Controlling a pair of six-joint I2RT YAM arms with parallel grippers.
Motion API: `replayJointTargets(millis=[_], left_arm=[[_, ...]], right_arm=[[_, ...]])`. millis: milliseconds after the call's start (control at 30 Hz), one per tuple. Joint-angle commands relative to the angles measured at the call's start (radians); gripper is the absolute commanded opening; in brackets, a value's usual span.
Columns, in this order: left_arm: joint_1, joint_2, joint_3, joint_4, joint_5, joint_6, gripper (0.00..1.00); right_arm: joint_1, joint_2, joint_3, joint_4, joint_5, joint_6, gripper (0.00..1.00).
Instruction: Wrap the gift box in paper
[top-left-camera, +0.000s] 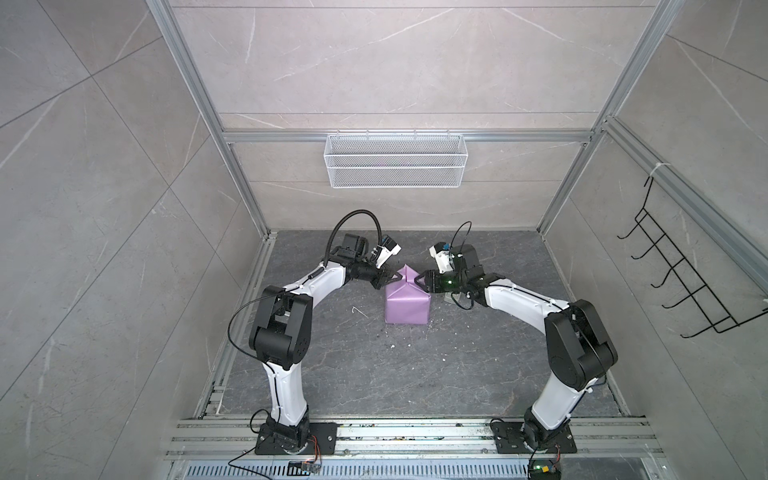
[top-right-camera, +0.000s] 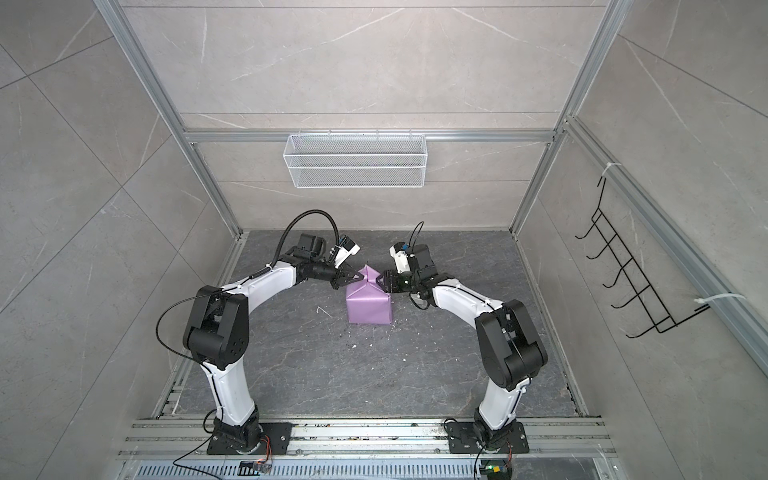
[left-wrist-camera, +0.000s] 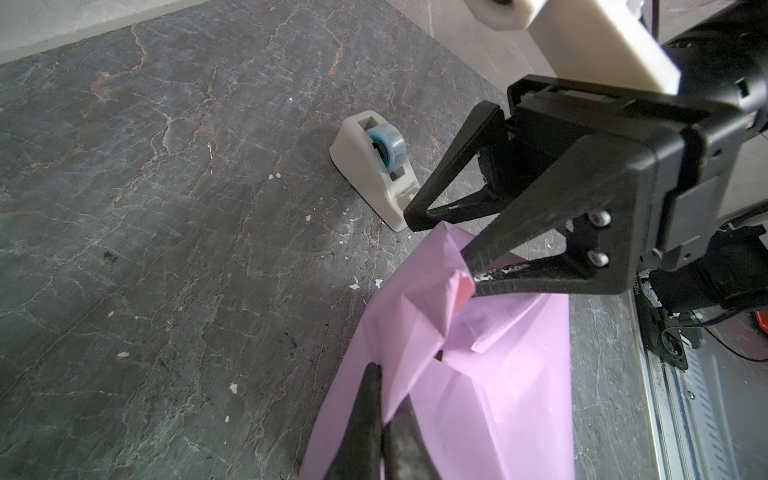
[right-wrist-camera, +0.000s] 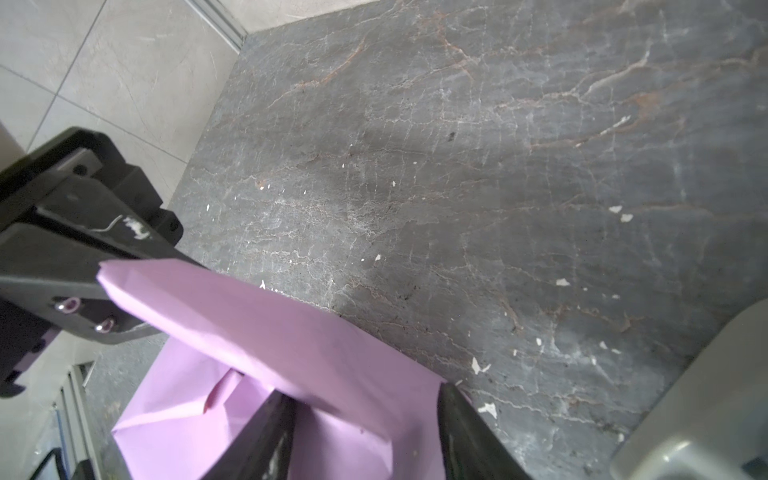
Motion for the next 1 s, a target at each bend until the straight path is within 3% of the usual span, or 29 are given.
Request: replayJointTargets(millis=[0, 267, 500, 967], left_arm=[[-0.001, -0.009, 0.023, -0.001, 0.06, 0.044, 0.0], [-0.001, -0.004, 0.025, -0.002, 0.064, 0.046, 0.0], [-0.002, -0.003, 0.026, -0.005, 0.065, 0.045, 0.0], [-0.001, 0.003, 0.029, -0.002, 0.063, 0.041, 0.0]], right_arm=[[0.011, -0.013, 0.045, -0.079, -0.008, -0.132, 0.58], [-0.004, 0.052, 0.114, -0.104, -0.136, -0.284, 0.55], [-0.01, 0.13, 0.215, -0.177, -0.223, -0.403, 0.42], [-0.033, 0.18, 0.266, -0.205, -0.327, -0.476, 0.21]])
